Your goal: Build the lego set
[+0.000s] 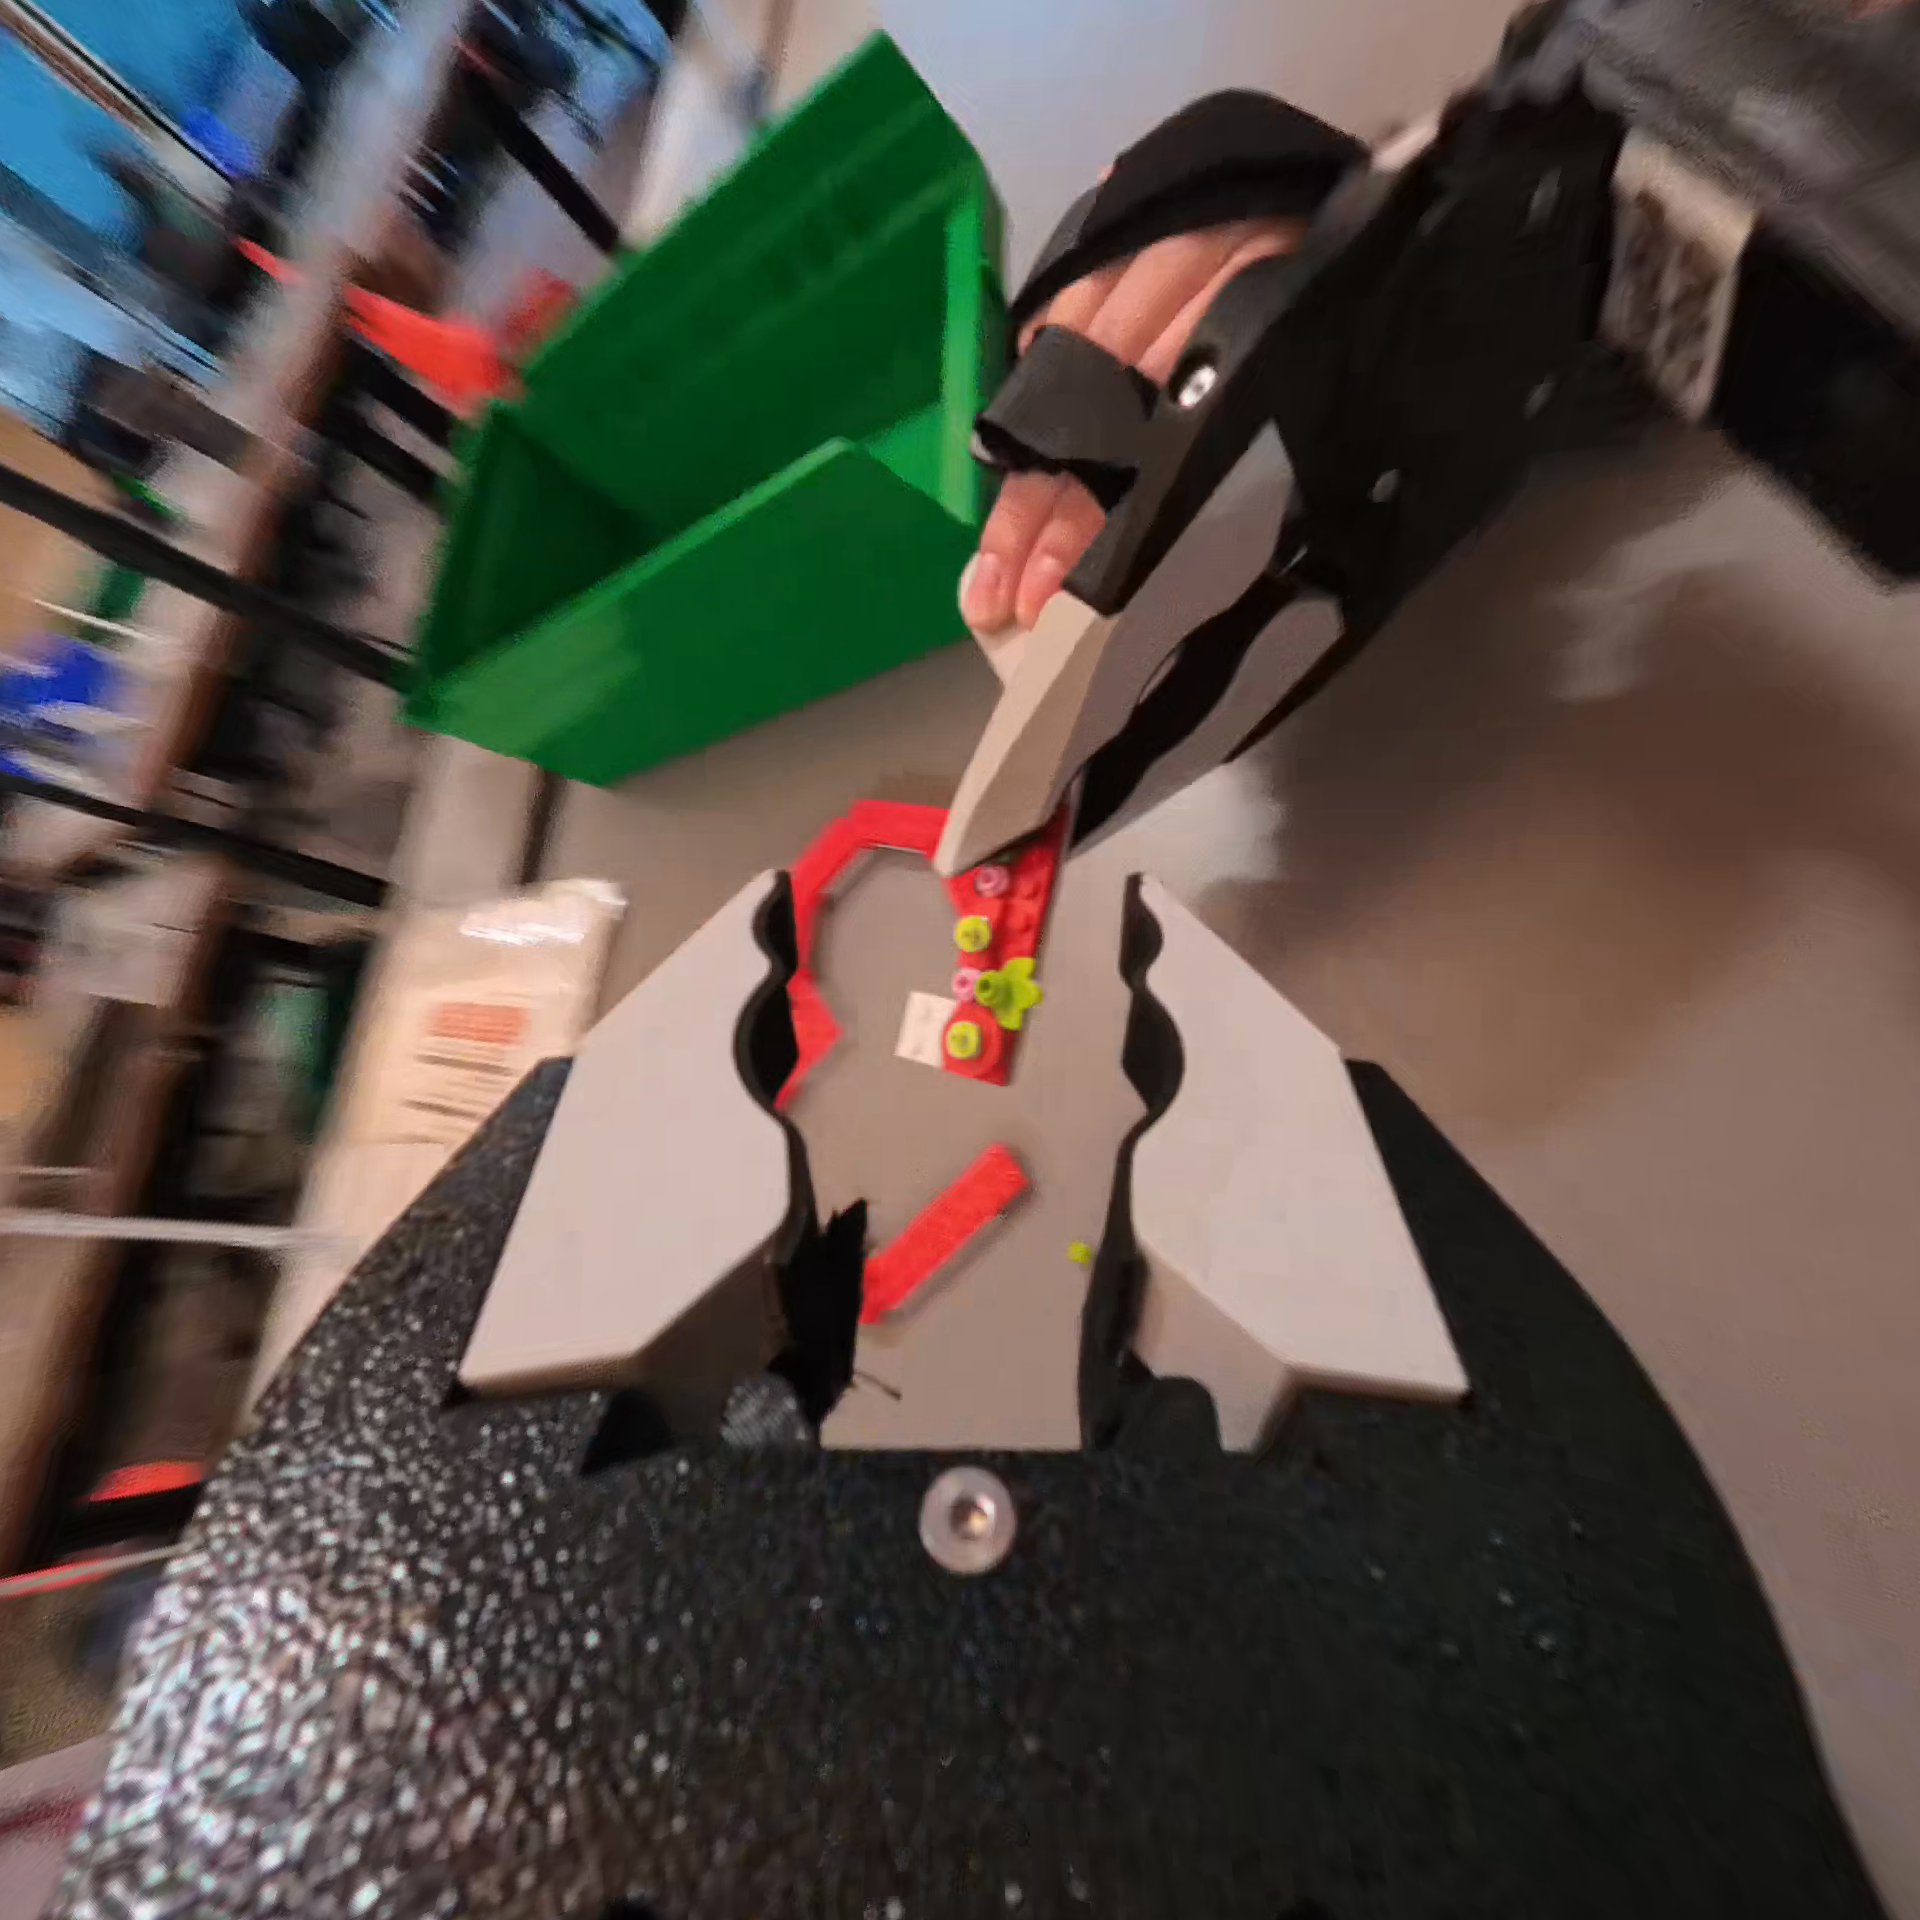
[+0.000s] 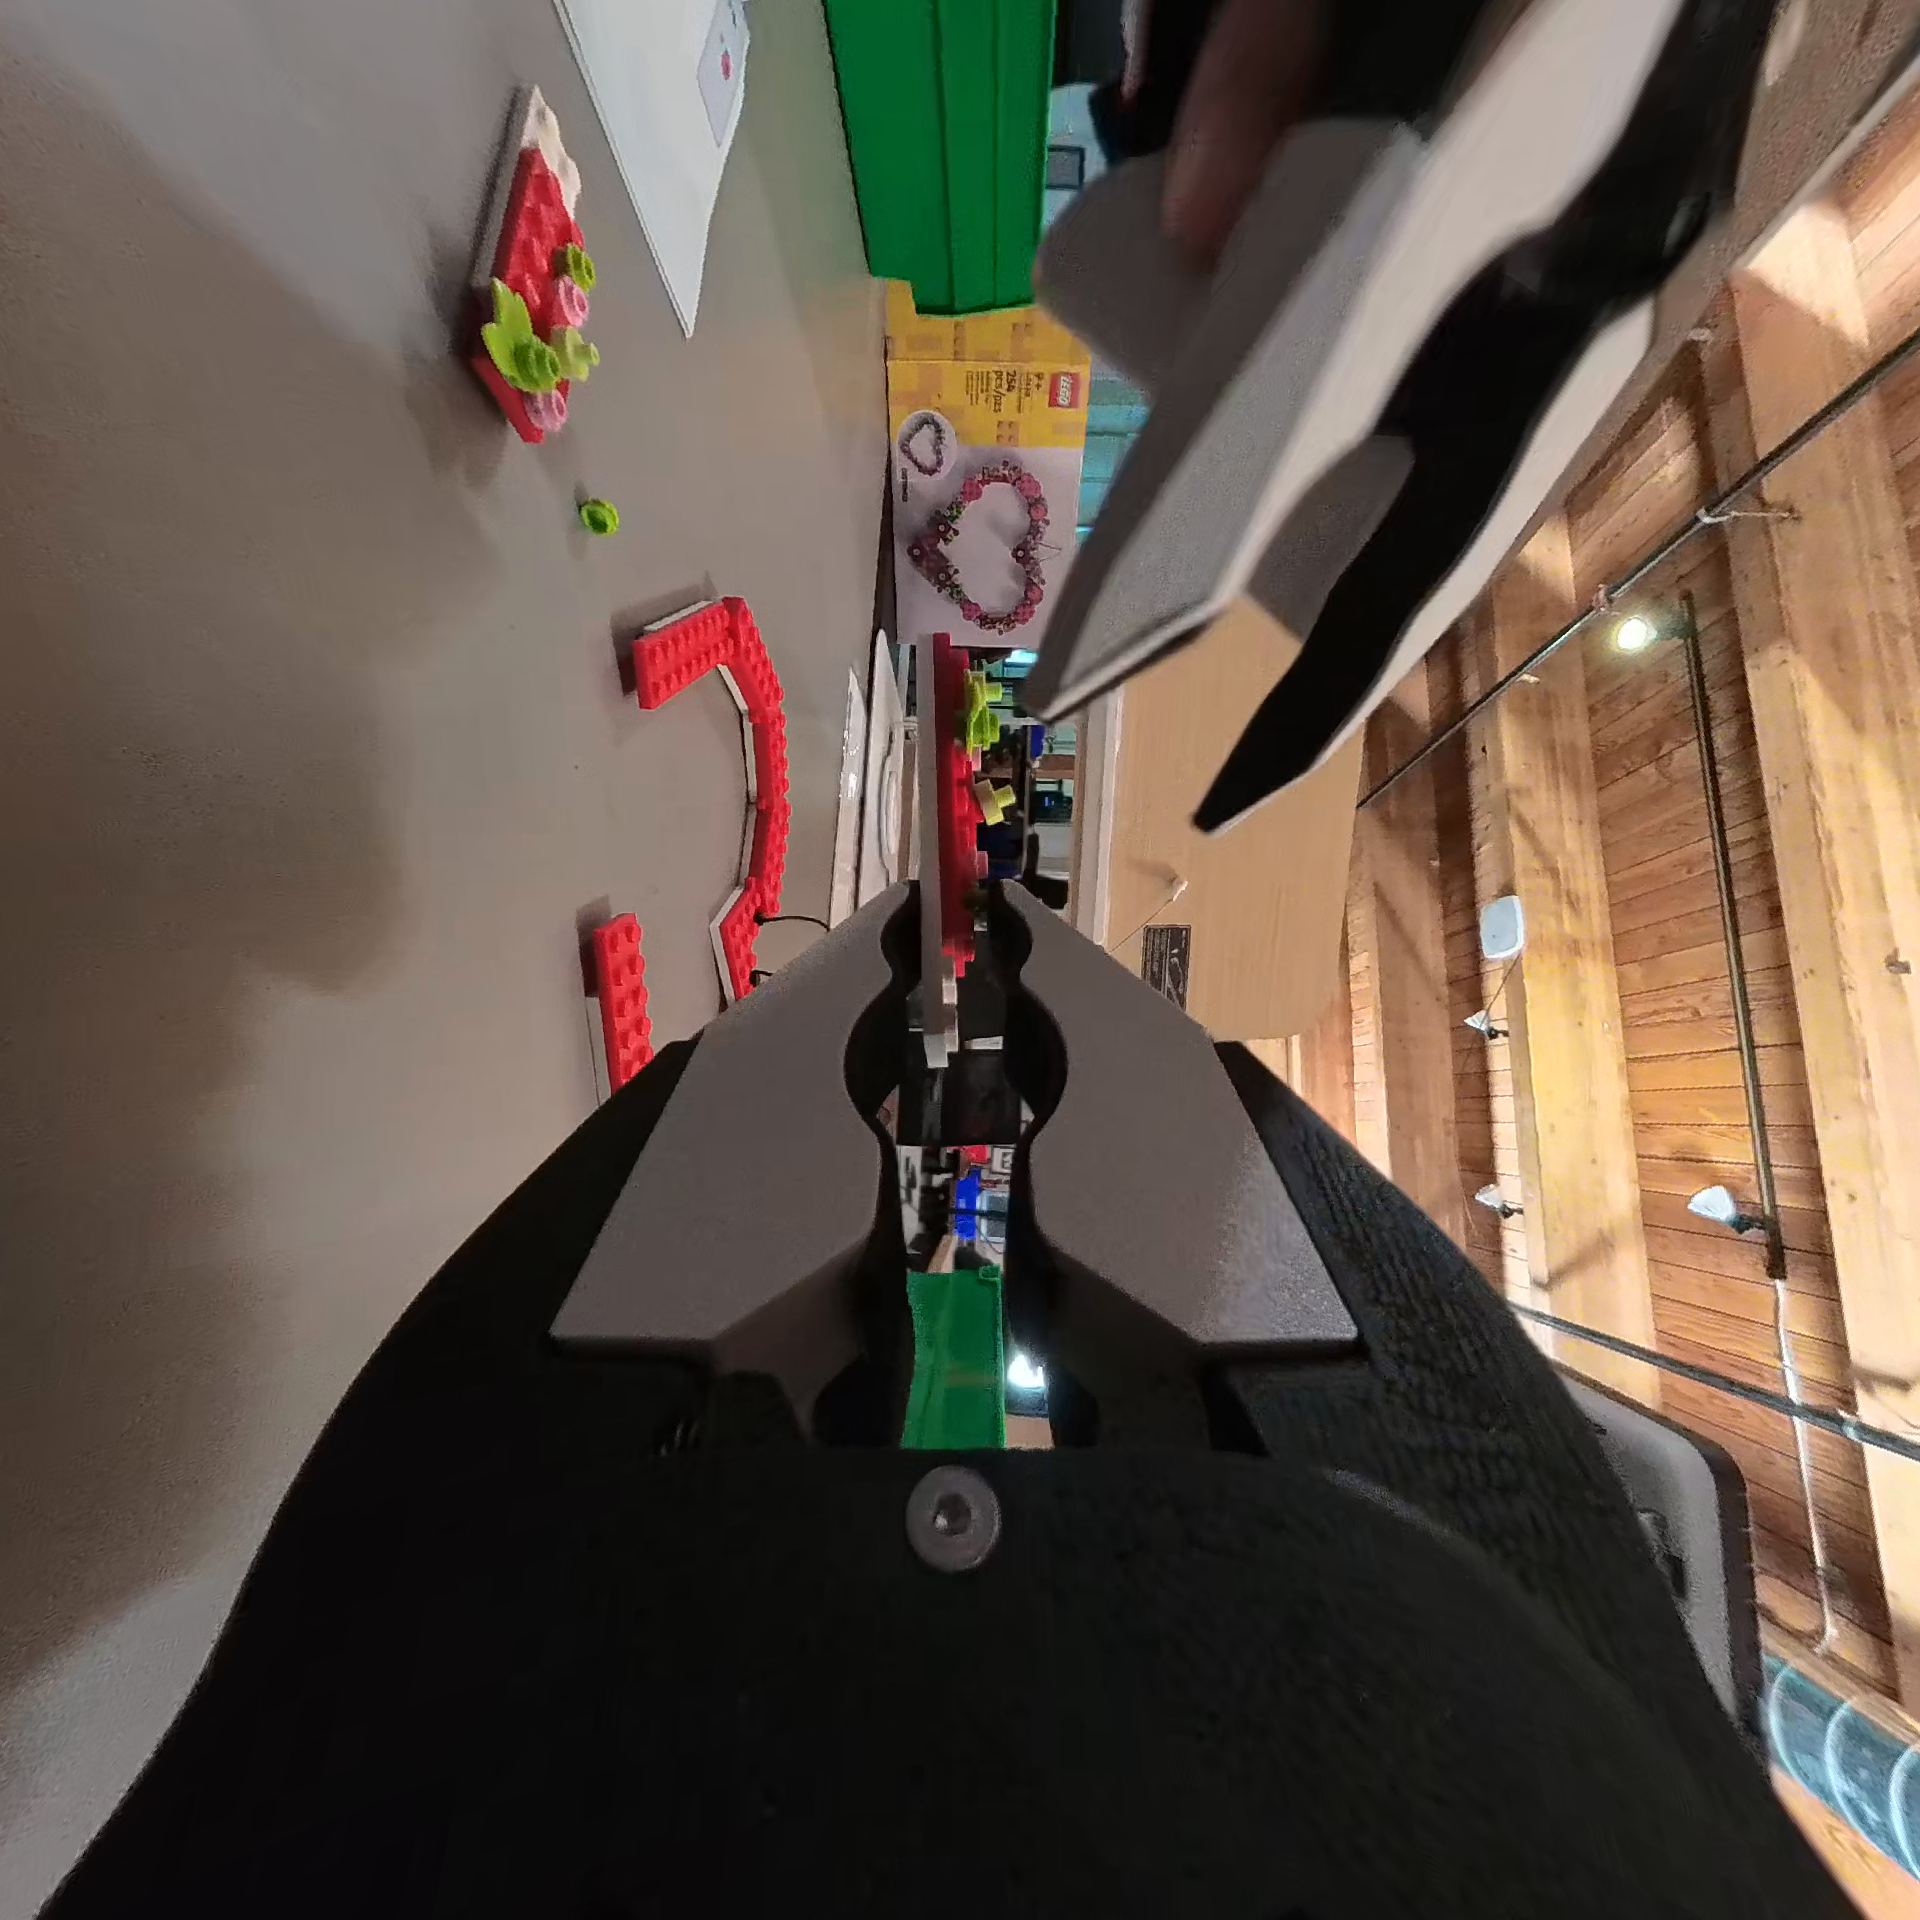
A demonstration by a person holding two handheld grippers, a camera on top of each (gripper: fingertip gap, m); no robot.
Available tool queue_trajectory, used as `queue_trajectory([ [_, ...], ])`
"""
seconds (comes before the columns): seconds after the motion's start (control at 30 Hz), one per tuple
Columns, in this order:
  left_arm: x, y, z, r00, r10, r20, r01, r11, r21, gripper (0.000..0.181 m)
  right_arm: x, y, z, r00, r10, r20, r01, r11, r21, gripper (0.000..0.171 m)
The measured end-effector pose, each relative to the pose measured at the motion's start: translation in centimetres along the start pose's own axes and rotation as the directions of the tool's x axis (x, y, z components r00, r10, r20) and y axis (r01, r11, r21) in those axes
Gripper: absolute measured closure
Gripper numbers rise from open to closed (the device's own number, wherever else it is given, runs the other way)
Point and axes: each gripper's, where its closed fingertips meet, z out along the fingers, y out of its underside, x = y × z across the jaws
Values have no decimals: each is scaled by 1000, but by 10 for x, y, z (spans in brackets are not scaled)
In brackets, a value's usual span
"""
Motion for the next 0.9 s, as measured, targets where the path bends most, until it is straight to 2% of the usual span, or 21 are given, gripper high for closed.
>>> queue_trajectory([
  [0.07, -5, -1, -6, 956, 204, 210, -211, 977, 13, 125, 1, 1, 0, 1000, 5, 0, -5, 1000, -2, 162],
  [0.13, -8, -3, -14, 823, 392, 411, -418, 908, -27, 132, 0, 1, 0, 1000, 10, 4, -10, 1000, -4, 162],
  [0.17, -3, 1, -12, 778, 461, 427, -481, 874, -67, 130, 0, 1, 0, 1000, 11, 6, -11, 1000, -3, 162],
  [0.3, 13, 24, 6, 764, 529, 369, -511, 846, -152, 119, -2, 0, 1, 1000, 16, 15, -16, 1000, 0, 162],
  [0.63, 7, 33, 18, 680, 619, 392, -561, 784, -264, 142, -5, -3, 2, 999, 12, 33, -12, 1000, 6, 162],
  [0.9, 3, 34, 21, 677, 625, 388, -562, 780, -277, 148, -9, -4, 3, 998, 17, 57, -18, 1000, 8, 162],
])
